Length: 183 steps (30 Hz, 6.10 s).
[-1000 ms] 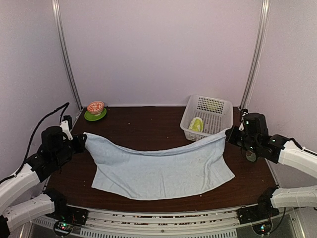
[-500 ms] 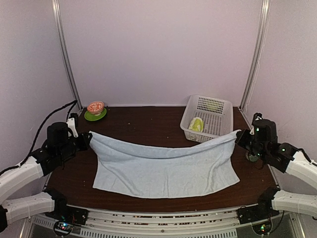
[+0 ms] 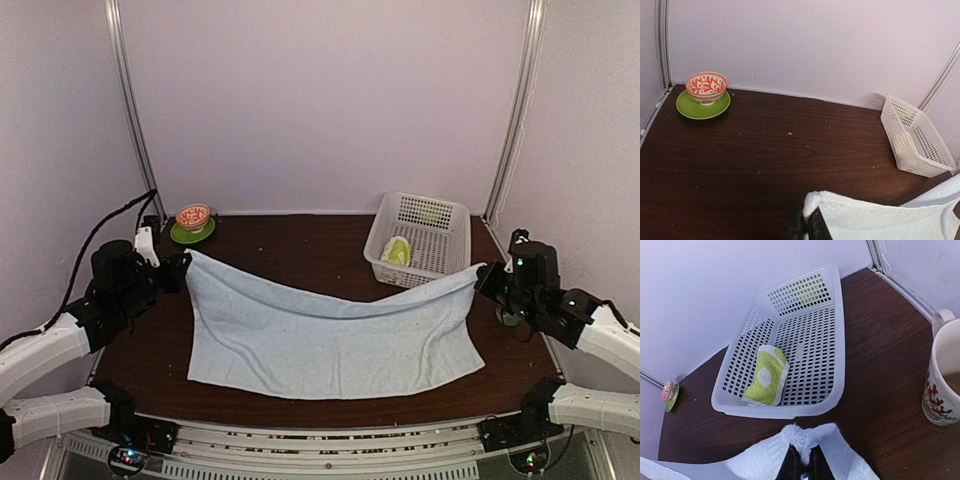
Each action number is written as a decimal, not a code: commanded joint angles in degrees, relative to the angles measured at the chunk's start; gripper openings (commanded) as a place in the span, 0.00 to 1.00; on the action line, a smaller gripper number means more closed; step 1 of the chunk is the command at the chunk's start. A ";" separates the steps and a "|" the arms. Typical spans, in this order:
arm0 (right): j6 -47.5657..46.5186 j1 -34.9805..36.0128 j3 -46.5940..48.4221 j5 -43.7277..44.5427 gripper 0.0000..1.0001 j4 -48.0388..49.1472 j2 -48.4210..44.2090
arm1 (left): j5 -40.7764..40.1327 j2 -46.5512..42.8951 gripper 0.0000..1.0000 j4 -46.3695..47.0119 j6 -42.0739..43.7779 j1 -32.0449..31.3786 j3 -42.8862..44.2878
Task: Roll the towels
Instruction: Fold the towel at the center of the board, then move the towel to the center of the board, then smooth out the towel at the center of the board.
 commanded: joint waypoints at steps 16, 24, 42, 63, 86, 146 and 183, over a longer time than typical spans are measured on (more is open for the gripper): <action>4.99 -0.23 -5.99 -9.97 0.00 -14.81 -12.51 | 0.38 -19.09 0.00 -15.95 -9.90 0.21 -9.36; 4.46 -0.16 -6.89 -13.83 0.00 -22.00 -16.50 | 0.07 -24.89 0.00 -24.81 -13.73 0.28 -9.84; 2.58 0.80 -7.96 -24.47 0.61 -30.63 -23.83 | -0.54 -29.17 0.97 -37.79 -17.54 -3.12 -4.62; 1.52 26.54 6.22 -11.61 0.50 -13.89 17.86 | -3.87 7.36 0.66 -44.48 -21.64 -21.60 14.36; 6.36 33.58 4.93 -15.47 0.47 -4.03 41.71 | -6.17 21.92 0.14 -34.58 -27.80 -18.34 -1.12; 7.30 4.06 -9.07 -14.94 0.41 2.90 24.97 | -11.61 46.12 0.68 -37.44 -9.19 -27.12 33.70; 10.55 6.95 -9.75 -13.53 0.00 -8.62 21.80 | -8.78 51.34 0.46 -31.64 -10.65 -26.17 27.28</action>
